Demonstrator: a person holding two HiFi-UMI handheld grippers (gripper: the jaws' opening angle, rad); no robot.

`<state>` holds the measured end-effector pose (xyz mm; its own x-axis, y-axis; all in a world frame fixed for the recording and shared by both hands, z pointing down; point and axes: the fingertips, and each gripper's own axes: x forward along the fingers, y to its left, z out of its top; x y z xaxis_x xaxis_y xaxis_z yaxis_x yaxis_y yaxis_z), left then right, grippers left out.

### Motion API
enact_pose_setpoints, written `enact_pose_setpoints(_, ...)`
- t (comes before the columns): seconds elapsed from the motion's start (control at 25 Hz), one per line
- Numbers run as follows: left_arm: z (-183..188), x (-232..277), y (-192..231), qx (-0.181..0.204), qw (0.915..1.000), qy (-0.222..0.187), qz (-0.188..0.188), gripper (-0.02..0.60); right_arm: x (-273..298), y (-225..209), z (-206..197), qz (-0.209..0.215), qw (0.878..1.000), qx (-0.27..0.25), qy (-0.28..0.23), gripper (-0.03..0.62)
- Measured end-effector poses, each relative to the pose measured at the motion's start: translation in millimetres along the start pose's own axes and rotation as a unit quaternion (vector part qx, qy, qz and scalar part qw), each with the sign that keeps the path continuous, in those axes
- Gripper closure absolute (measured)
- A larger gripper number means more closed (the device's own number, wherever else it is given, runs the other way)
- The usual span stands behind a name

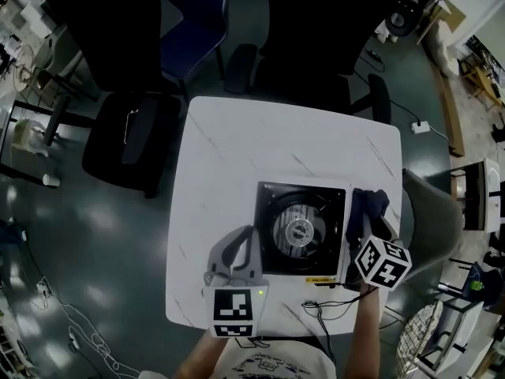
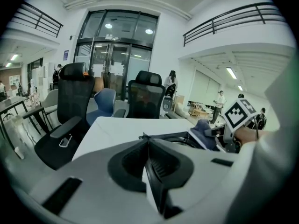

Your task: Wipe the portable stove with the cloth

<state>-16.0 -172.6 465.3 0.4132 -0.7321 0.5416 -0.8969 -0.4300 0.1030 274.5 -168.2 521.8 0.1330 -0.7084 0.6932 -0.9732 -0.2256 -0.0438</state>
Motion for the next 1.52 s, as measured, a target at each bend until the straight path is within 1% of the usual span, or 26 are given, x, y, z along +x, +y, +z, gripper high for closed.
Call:
enact_pose_setpoints(0.32,-0.5,-17.5,-13.5,-0.003,1.0000,-0.007,0.002,0.561,-15.4,-1.5,-17.8,0.009,1.000,0.004,0.011,0.494)
enact_pose_setpoints(0.68,-5.3,-40.0,-35.3,0.017,0.9997,-0.015,-0.004,0.561,-40.2,-1.0,-42.8,0.026,0.999,-0.002,0.022,0.494)
enact_pose_setpoints(1.16,-16.8,-73.0,-67.1,0.022,0.9994,-0.024,-0.009,0.561,-76.9,-6.6,-80.3,0.034,0.999,-0.006,0.035,0.494)
enact_pose_setpoints(1.52,-28.6,-98.5,-73.5,0.030,0.9989,-0.034,-0.004,0.561,-101.0,-6.0,-106.4,0.039,0.998,-0.012,0.041,0.494)
